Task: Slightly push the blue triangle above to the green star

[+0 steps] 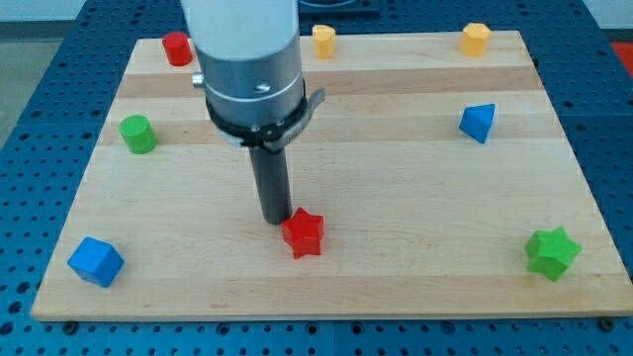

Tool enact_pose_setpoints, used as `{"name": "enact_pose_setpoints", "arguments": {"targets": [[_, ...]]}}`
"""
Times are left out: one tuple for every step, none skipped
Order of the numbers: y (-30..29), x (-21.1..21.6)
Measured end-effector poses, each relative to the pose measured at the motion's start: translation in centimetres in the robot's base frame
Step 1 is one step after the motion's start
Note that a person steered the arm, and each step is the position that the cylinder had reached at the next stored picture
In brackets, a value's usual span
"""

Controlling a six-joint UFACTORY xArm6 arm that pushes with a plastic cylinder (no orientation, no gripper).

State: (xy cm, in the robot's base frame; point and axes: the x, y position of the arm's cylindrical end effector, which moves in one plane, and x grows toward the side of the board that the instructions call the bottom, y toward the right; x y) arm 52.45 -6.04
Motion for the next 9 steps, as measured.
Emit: {"name": "enact_pose_setpoints", "arguments": {"targets": [[1.5,1.4],[2.1,1.4],[2.5,1.0],[3.1,1.2],[3.1,-0.8],[3.6,-7.0],[9.3,-12.2],[15.4,-14.9],[20.1,-18.1]]}}
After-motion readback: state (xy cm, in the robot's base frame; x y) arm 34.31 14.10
